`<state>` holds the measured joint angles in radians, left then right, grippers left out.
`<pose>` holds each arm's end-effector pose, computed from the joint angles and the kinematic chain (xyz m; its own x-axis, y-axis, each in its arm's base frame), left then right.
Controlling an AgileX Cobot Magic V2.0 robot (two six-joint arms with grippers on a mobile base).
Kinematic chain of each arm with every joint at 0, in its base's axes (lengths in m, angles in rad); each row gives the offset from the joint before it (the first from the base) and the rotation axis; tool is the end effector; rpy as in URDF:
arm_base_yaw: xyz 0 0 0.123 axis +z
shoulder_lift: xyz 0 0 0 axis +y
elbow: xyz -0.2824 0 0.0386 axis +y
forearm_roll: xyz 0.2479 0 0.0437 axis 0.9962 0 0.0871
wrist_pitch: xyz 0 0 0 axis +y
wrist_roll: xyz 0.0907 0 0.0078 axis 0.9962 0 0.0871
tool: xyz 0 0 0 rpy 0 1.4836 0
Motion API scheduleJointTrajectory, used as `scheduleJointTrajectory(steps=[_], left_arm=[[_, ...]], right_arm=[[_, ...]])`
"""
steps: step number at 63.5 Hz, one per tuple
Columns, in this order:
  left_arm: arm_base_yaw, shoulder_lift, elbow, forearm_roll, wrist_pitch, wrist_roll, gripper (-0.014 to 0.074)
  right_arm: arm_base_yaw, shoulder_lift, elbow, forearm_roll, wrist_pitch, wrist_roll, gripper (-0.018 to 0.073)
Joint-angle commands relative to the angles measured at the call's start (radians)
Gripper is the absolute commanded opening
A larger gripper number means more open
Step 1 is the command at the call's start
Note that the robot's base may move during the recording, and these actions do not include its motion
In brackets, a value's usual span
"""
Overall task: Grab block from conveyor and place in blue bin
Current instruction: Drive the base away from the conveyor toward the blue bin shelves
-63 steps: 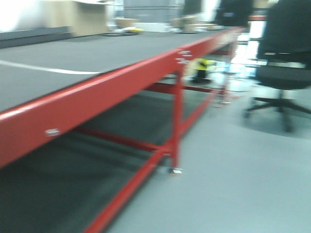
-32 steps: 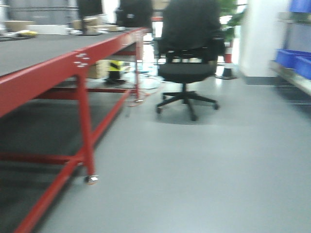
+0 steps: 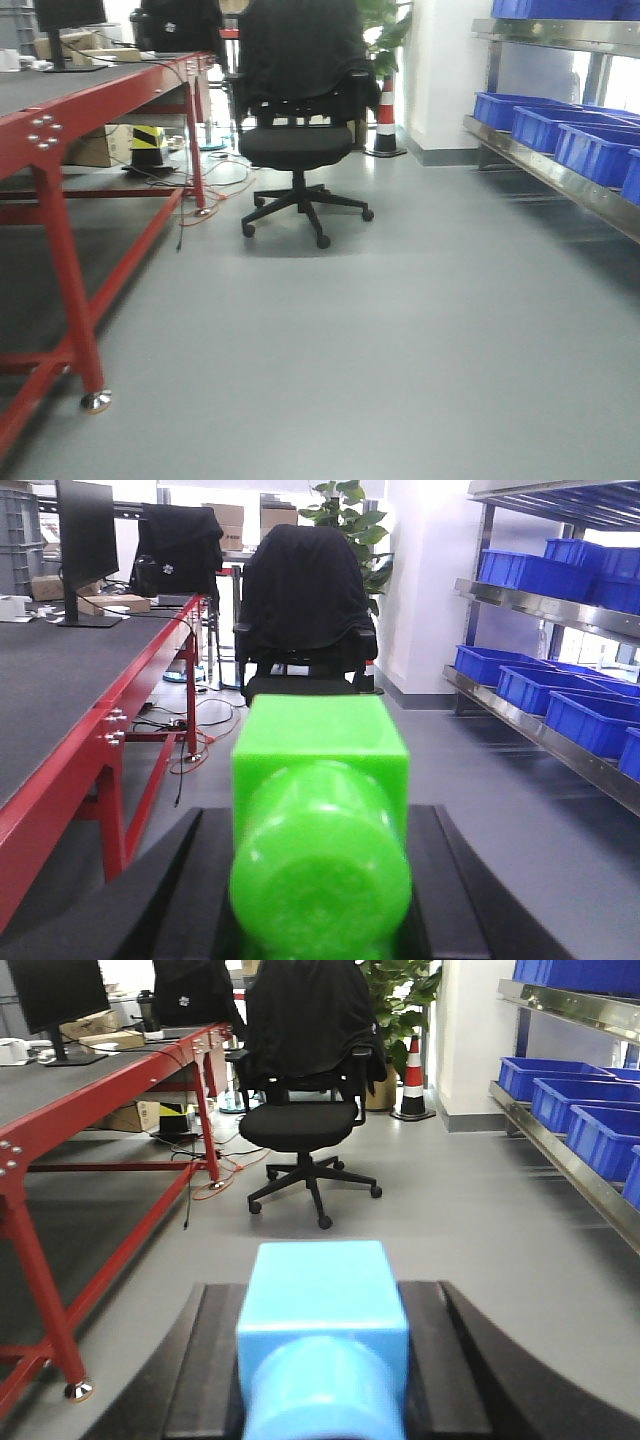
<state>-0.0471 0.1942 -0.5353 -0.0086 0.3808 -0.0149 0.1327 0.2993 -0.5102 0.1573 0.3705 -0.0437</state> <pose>0.0402 -0.0022 0.3437 0.0463 -0.0251 -0.9986 0.0513 0.9984 -0.0227 0.0642 0.0138 0.3315 -0.0866 0.0921 -0.9920 -0.1802 0.9778 0.1065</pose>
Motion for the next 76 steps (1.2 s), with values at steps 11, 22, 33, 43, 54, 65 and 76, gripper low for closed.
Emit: scheduleJointTrajectory(steps=[11,22,33,43,54,65,76], left_arm=[[-0.006,-0.002,0.002,-0.006,-0.018,-0.002,-0.0111],[-0.006,-0.002,0.002,-0.006,-0.018,-0.002,-0.0111],[-0.006,-0.002,0.002,-0.006,-0.02,-0.002,-0.0111],[-0.006,-0.002,0.002,-0.006,-0.026,-0.002,-0.0111],[-0.006,-0.002,0.002,-0.006,-0.026,-0.002,-0.0111],[-0.006,-0.002,0.002,-0.006,-0.026,-0.002,-0.0111],[-0.006,-0.002,0.002,-0.006,-0.026,-0.002,-0.0111]], right_arm=[[0.001,-0.004,-0.008,-0.002,-0.02,-0.008,-0.0162],[0.001,-0.004,-0.008,-0.002,-0.02,-0.008,-0.0162],[0.001,-0.004,-0.008,-0.002,-0.02,-0.008,-0.0162],[0.001,-0.004,-0.008,-0.002,-0.02,-0.008,-0.0162],[0.001,-0.004,-0.008,-0.002,-0.02,-0.008,-0.0162],[0.001,-0.004,-0.008,-0.002,-0.02,-0.008,-0.0162],[0.001,-0.004,-0.008,-0.002,-0.02,-0.008,-0.0162]])
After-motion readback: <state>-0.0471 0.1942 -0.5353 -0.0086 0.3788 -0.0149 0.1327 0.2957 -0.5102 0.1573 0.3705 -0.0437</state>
